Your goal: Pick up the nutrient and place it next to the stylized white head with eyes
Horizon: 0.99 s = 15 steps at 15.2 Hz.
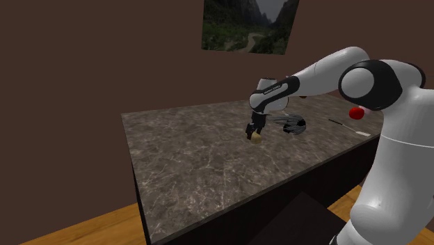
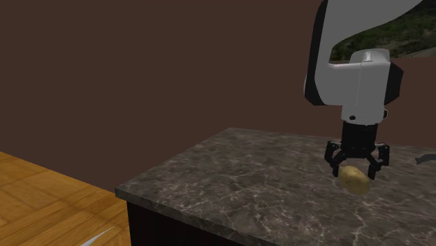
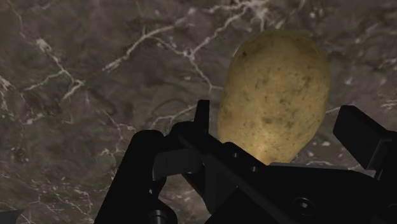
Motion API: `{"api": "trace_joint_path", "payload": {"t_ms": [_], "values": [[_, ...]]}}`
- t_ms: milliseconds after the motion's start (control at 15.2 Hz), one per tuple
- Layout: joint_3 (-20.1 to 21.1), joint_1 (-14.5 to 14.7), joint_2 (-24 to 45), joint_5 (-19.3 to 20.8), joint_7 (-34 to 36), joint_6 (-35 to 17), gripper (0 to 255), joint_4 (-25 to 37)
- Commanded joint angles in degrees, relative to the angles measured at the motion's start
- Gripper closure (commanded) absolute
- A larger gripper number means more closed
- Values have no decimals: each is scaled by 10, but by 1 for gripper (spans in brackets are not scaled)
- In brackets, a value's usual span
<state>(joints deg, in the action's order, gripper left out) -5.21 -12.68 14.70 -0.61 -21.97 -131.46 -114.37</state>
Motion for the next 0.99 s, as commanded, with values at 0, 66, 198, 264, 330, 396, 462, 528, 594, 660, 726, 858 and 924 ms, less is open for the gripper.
{"api": "trace_joint_path", "payload": {"t_ms": [0, 66, 198, 264, 330, 396, 462, 528, 594, 660, 726, 858, 924], "values": [[0, 0, 0, 0, 0, 0, 0, 0], [0, 0, 0, 0, 0, 0, 0, 0], [0, 1, -11, 1, 1, 16, 0, 5], [-1, 1, -22, 3, 2, 33, 0, 12], [-1, 1, -32, 4, 2, 50, 0, 19], [-1, 2, -39, 4, 3, 63, 0, 25], [-1, 2, -39, 5, 3, 63, 0, 25], [-1, 2, -39, 5, 3, 63, 0, 25], [-1, 2, -39, 5, 3, 63, 0, 25], [-1, 2, -39, 5, 3, 63, 0, 25], [-1, 2, -39, 5, 3, 63, 0, 25], [-1, 2, -39, 5, 3, 63, 0, 25], [-1, 2, -39, 5, 3, 63, 0, 25]]}}
